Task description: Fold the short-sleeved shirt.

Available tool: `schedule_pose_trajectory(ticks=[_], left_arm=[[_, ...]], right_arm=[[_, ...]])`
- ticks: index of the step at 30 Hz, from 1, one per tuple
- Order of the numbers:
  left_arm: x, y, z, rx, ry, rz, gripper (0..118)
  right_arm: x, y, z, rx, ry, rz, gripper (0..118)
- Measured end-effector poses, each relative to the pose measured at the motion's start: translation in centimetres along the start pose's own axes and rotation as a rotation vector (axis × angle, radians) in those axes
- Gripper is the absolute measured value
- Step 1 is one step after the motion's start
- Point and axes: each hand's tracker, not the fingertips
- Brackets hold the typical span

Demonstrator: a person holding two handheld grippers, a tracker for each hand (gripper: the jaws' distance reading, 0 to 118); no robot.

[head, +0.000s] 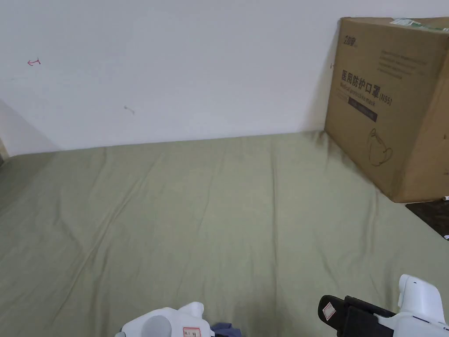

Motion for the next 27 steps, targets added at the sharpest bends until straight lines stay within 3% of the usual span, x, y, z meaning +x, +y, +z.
schedule_pose_trajectory(ticks=[4, 7, 9, 12, 15, 18, 21, 24, 27], left_arm=[[1.2, -0.9, 2.4, 0.101, -0.052, -0.034, 2], [3.2, -2.1, 8.0, 0.327, -0.080, -0.129, 1], [5.0, -2.4, 12.6, 0.508, 0.009, -0.224, 1], [8.3, -3.5, 18.9, 0.737, 0.122, -0.377, 1], [10.1, -4.7, 22.8, 0.919, 0.341, -0.495, 1], [9.5, -6.4, 25.1, 1.067, 0.351, -0.509, 1], [7.8, -8.3, 25.6, 1.165, 0.392, -0.499, 1], [6.4, -10.0, 25.4, 1.191, 0.429, -0.469, 1], [6.1, -11.4, 25.7, 1.250, 0.469, -0.432, 1]], right_arm=[[0.9, -0.4, -0.8, -0.027, 0.040, -0.065, 2], [0.2, -0.3, -1.1, -0.054, 0.051, -0.052, 3], [-1.9, 0.6, -0.5, -0.022, 0.030, 0.078, 3], [-5.7, 1.8, 1.9, 0.202, -0.008, 0.299, 3], [-9.4, 2.5, 4.0, 0.423, -0.053, 0.476, 3], [-11.4, 1.9, 4.8, 0.599, -0.147, 0.574, 3], [-10.4, 0.5, 4.5, 0.710, -0.127, 0.541, 3], [-9.3, -0.5, 2.8, 0.683, -0.355, 0.502, 3], [-8.1, -1.3, 2.8, 0.670, -0.342, 0.428, 3]])
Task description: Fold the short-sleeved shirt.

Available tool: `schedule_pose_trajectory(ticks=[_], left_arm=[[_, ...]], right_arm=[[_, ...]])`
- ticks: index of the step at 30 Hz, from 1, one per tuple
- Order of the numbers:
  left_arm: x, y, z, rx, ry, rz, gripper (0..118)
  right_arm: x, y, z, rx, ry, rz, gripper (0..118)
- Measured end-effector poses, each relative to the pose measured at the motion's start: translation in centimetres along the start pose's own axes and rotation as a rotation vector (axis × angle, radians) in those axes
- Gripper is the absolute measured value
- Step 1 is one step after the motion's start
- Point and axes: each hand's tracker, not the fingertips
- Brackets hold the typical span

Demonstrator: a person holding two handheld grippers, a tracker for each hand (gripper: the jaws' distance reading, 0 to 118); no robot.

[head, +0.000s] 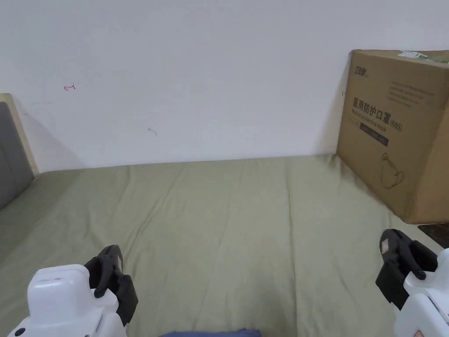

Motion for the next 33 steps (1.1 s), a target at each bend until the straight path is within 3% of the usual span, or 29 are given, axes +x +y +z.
schedule_pose_trajectory(ticks=[8, 10, 11, 13, 14, 17, 19, 23, 27, 28, 29, 31, 32, 33], left_arm=[[-0.4, 0.0, -0.8, -0.026, -0.009, 0.025, 1], [-0.9, 0.2, -0.7, -0.040, -0.016, 0.056, 1], [-1.5, 0.7, -0.8, -0.085, -0.033, 0.092, 1], [-3.3, 1.3, -0.6, -0.116, -0.098, 0.158, 1], [-4.1, 1.6, -0.6, -0.132, -0.097, 0.161, 1], [-6.5, 1.4, -1.6, -0.264, -0.085, 0.178, 1], [-7.9, 0.2, -2.9, -0.377, -0.140, 0.240, 1], [-11.0, -4.6, -6.1, -0.639, -0.206, 0.392, 1], [-14.2, -10.5, -9.3, -0.796, -0.393, 0.662, 2], [-14.9, -11.7, -10.0, -0.815, -0.452, 0.713, 7], [-15.9, -13.3, -10.6, -0.828, -0.479, 0.771, 29], [-16.9, -15.9, -12.3, -0.910, -0.500, 0.842, 110], [-17.3, -17.3, -13.2, -0.952, -0.536, 0.896, 118], [-17.4, -18.3, -13.5, -0.958, -0.568, 0.946, 117]], right_arm=[[-0.5, 1.4, 0.5, 0.012, 0.024, 0.052, 2], [-0.8, 1.9, 0.6, 0.010, 0.097, 0.041, 2], [-1.0, 2.0, 0.1, -0.027, 0.184, 0.004, 2], [-1.6, 1.5, -2.3, -0.242, 0.426, -0.114, 2], [-2.3, 0.4, -4.4, -0.440, 0.508, -0.162, 2], [-4.8, -6.7, -10.1, -1.001, 0.536, -0.183, 2], [-5.6, -11.5, -11.9, -1.178, 0.545, -0.220, 2], [-6.0, -17.8, -13.0, -1.299, 0.465, -0.163, 2], [-5.2, -18.0, -12.7, -1.264, 0.510, -0.184, 2], [-5.1, -18.0, -12.8, -1.266, 0.516, -0.190, 2], [-4.9, -17.9, -12.7, -1.266, 0.521, -0.194, 2], [-4.7, -17.9, -12.5, -1.269, 0.526, -0.204, 2], [-4.6, -17.9, -12.5, -1.272, 0.525, -0.213, 2], [-4.6, -18.0, -12.6, -1.276, 0.524, -0.223, 2]])
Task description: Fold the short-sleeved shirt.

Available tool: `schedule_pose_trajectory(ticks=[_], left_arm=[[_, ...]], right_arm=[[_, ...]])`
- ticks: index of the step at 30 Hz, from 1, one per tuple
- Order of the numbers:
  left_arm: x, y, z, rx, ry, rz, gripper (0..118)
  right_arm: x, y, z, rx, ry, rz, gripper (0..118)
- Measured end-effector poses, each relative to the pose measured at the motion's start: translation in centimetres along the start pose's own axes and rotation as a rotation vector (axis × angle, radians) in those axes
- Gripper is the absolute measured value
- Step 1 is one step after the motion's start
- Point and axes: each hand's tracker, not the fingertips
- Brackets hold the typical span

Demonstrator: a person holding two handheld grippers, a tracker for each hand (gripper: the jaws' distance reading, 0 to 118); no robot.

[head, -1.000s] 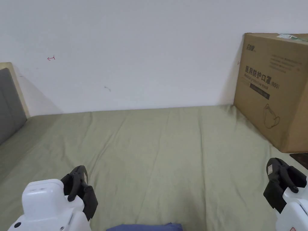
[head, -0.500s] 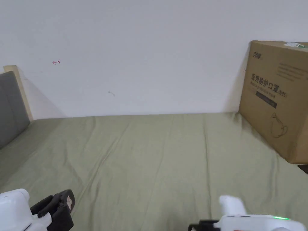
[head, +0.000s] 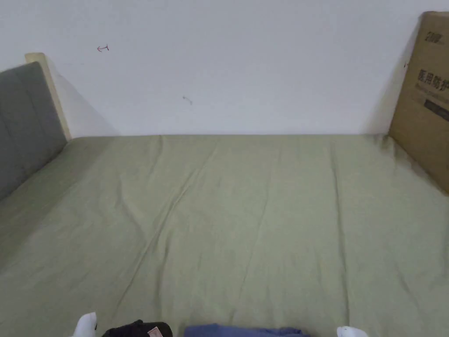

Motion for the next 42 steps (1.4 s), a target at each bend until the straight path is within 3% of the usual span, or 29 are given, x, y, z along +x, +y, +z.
schedule_pose_trajectory(ticks=[5, 7, 9, 10, 11, 12, 13, 14, 15, 16, 18, 21, 25, 28, 34, 40, 41, 42], left_arm=[[-3.0, -0.7, -5.0, -0.159, -0.154, 0.149, 117], [-2.2, -1.1, -6.9, -0.199, -0.302, 0.149, 117], [-2.5, -1.4, -9.7, -0.289, -0.332, 0.243, 115], [-2.2, -1.9, -10.5, -0.281, -0.319, 0.207, 105], [-1.7, -2.2, -10.6, -0.271, -0.307, 0.118, 84], [-1.5, -2.4, -10.7, -0.247, -0.240, 0.052, 44], [-1.3, -2.9, -10.6, -0.224, -0.096, -0.016, 22], [-1.2, -3.4, -10.7, -0.199, 0.036, -0.061, 22], [-1.6, -3.8, -10.5, -0.179, -0.018, -0.025, 21], [-3.3, -2.9, -9.9, -0.148, -0.072, -0.005, 21], [-1.6, -2.9, -10.0, -0.160, 0.052, -0.109, 21], [0.5, -3.0, -9.1, -0.154, 0.065, -0.137, 21], [4.3, -2.2, -4.9, -0.099, 0.139, -0.262, 20], [4.1, 0.5, 0.1, -0.076, 0.175, -0.273, 20], [2.5, 7.5, 12.2, -0.037, 0.481, -0.303, 20], [-0.2, 13.7, 19.3, -0.023, 0.748, -0.266, 20], [-0.4, 14.5, 19.8, -0.023, 0.788, -0.268, 25], [-0.5, 15.0, 20.2, -0.022, 0.817, -0.271, 41]], right_arm=[[-0.1, 0.0, -0.1, -0.003, -0.004, -0.010, 2], [-0.1, 0.0, -0.1, -0.003, -0.005, -0.007, 2], [0.0, 0.0, -0.1, -0.004, 0.000, -0.025, 2], [0.1, -0.1, 0.0, -0.005, 0.005, -0.039, 2], [0.2, -0.2, 0.0, -0.005, 0.011, -0.051, 2], [0.4, -0.3, 0.1, -0.004, 0.014, -0.059, 2], [0.6, -0.4, 0.1, -0.001, 0.022, -0.068, 2], [0.9, -0.5, 0.0, 0.001, 0.030, -0.074, 2], [1.1, -0.6, -0.1, -0.002, 0.074, -0.091, 2], [1.3, -0.8, -0.2, 0.004, 0.054, -0.092, 2], [1.6, -1.0, -0.1, 0.017, 0.075, -0.114, 2], [0.8, -1.3, 0.7, 0.037, 0.058, -0.116, 2], [-1.7, -1.9, 3.1, 0.057, -0.076, 0.028, 2], [-3.5, -3.0, 5.6, 0.147, -0.107, 0.117, 2], [-4.8, -3.6, 8.7, 0.203, -0.054, 0.066, 2], [-5.6, -3.5, 7.6, 0.168, -0.037, 0.040, 2], [-5.8, -3.5, 7.3, 0.157, -0.059, 0.051, 2], [-5.9, -3.6, 6.9, 0.149, -0.073, 0.058, 2]])
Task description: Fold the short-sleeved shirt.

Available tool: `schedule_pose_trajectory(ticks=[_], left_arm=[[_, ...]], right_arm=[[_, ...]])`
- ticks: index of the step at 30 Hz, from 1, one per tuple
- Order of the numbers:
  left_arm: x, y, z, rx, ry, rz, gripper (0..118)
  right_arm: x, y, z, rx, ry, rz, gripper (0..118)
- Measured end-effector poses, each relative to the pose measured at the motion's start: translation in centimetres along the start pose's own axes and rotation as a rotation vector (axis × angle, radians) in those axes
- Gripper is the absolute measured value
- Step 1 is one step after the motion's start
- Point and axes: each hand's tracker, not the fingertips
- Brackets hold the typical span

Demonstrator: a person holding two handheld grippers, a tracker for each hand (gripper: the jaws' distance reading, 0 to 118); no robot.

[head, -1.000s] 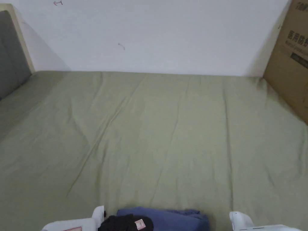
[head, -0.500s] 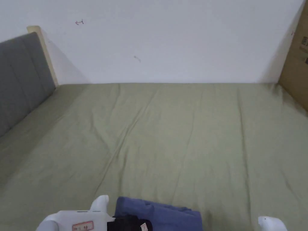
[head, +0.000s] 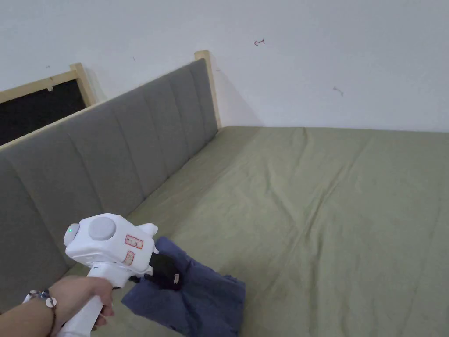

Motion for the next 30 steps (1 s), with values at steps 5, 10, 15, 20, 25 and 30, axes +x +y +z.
schedule_pose_trajectory(ticks=[5, 10, 15, 20, 25, 30], left_arm=[[-1.7, 1.0, 1.4, 0.036, 0.110, -0.011, 116], [-1.2, 0.1, 3.5, 0.073, 0.005, -0.009, 116], [1.4, -1.2, 3.0, 0.050, -0.016, -0.035, 116], [9.6, -5.3, 1.2, 0.108, -0.088, -0.079, 37], [23.6, -10.6, 1.4, 0.278, -0.166, -0.278, 0], [33.1, -14.5, 5.1, 0.600, -0.219, -0.242, 0]], right_arm=[[-0.4, -0.3, -1.0, -0.037, 0.006, -0.011, 2], [-0.6, -0.1, -0.9, -0.027, 0.003, -0.018, 2], [-0.6, 0.2, 0.0, -0.006, 0.006, -0.028, 2], [-0.7, 0.3, 1.5, 0.039, -0.014, 0.006, 2], [-0.8, 1.3, 4.5, 0.121, -0.050, 0.048, 2], [-2.1, 2.3, 9.2, 0.301, -0.067, 0.111, 2]])
